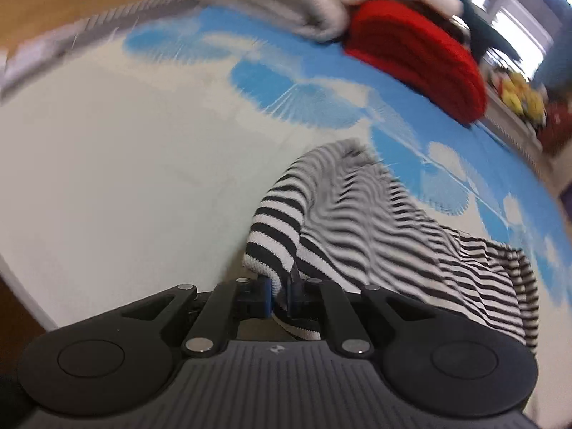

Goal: Fold small clothes

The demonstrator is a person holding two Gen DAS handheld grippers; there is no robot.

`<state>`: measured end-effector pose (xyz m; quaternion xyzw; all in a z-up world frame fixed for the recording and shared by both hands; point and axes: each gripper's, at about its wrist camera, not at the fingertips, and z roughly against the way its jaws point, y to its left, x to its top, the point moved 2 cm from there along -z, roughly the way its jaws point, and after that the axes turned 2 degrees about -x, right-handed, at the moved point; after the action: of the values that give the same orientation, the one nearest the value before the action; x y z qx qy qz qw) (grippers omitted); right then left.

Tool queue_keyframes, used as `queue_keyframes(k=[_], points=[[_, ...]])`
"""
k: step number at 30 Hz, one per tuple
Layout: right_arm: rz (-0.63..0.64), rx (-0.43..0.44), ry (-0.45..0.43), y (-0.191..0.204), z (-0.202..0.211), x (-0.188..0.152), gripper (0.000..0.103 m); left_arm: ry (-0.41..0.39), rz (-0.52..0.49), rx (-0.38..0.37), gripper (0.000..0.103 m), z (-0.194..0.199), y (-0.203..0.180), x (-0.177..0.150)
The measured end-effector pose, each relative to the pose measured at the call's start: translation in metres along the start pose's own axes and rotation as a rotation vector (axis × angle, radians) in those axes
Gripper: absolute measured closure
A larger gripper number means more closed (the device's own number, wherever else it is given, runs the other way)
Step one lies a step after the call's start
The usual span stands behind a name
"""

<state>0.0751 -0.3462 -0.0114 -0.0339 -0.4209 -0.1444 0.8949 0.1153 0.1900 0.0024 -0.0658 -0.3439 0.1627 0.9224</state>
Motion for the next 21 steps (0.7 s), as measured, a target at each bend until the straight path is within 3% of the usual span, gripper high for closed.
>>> queue_keyframes(k=[3, 7, 12, 14, 17, 19, 21], points=[[-0.074, -0.001, 0.002, -0.015, 0.000, 0.008, 0.052, -0.095, -0.133, -0.020, 0.096, 0.024, -0.057, 0.008], [-0.134, 0.007, -0.022, -0.033, 0.000, 0.018, 0.056, -0.187, -0.322, -0.157, 0.097, 0.053, -0.165, 0.001], [-0.170, 0.008, -0.058, -0.053, 0.001, 0.029, 0.056, -0.189, -0.599, -0.387, 0.097, 0.065, -0.299, -0.068], [-0.189, 0.002, -0.070, -0.062, 0.002, 0.032, 0.056, -0.146, -0.697, -0.473, 0.097, 0.057, -0.334, -0.106], [-0.229, -0.005, -0.073, -0.076, 0.001, 0.034, 0.056, 0.099, -0.832, -0.579, 0.095, 0.024, -0.365, -0.162], [-0.243, 0.003, -0.066, -0.082, -0.001, 0.036, 0.056, 0.212, -0.860, -0.623, 0.094, 0.016, -0.363, -0.174], [-0.244, 0.025, -0.056, -0.085, -0.006, 0.040, 0.055, 0.210, -0.842, -0.657, 0.084, 0.023, -0.345, -0.162]])
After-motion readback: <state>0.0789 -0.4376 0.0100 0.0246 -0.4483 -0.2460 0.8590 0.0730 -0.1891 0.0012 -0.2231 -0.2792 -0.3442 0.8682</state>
